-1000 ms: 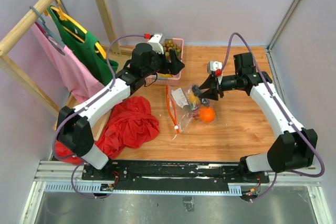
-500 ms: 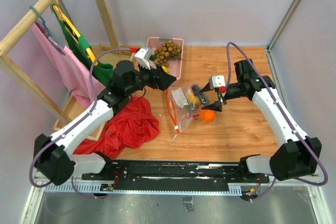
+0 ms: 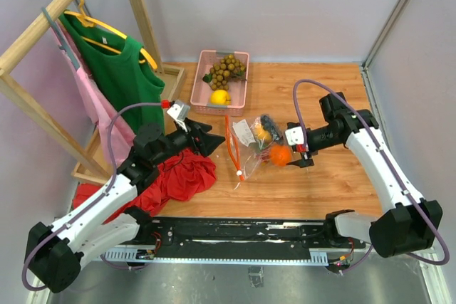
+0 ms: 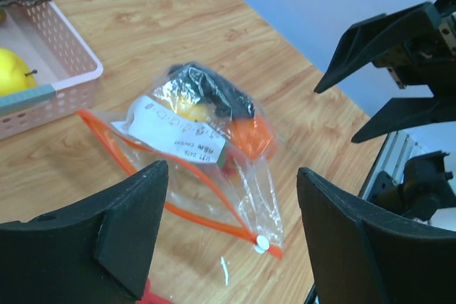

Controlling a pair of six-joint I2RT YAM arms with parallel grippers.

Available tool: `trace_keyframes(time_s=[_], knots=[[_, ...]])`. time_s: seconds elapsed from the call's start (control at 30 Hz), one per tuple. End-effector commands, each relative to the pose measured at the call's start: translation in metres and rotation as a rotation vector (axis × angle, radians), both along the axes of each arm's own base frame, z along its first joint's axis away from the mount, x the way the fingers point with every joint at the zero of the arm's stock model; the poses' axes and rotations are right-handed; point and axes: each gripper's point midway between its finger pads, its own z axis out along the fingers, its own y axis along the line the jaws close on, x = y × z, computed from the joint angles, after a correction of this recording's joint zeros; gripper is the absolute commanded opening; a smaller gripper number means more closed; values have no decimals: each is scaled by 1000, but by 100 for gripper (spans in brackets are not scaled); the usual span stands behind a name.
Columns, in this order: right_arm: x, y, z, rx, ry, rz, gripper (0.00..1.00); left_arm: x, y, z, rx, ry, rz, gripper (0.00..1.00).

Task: Open the zip-top bag and remove the fake food
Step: Pick up the fake fruit from the zipper food storage bag.

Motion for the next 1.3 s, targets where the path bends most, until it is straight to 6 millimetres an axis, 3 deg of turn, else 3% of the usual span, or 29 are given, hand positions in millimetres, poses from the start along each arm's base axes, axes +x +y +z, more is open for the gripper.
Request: trace_keyframes(time_s=[0.0,0.13,0.3,0.47,0.8,0.97,1.27], knots=[[-6,-7,-13,-82,-34,10,78,-9,4,1,-57,6,3,72],[9,-8,-17,-104,-73,-2,77,-12,10,-27,-52,119,50,61],[27,-1,-12,-81,-101,18,70,-13,5,-55,-27,252,113,38],[36,18,-13,-24,-145,69,67,-5,2,-71,-29,341,166,36],[36,37,-43,-212,-147,160,62,11,-13,-97,7,357,154,30],[48,34,-53,-278,-126,146,59,19,-23,-103,0,358,133,30],[31,30,-60,-285,-54,125,58,23,-38,-111,0,395,89,31]])
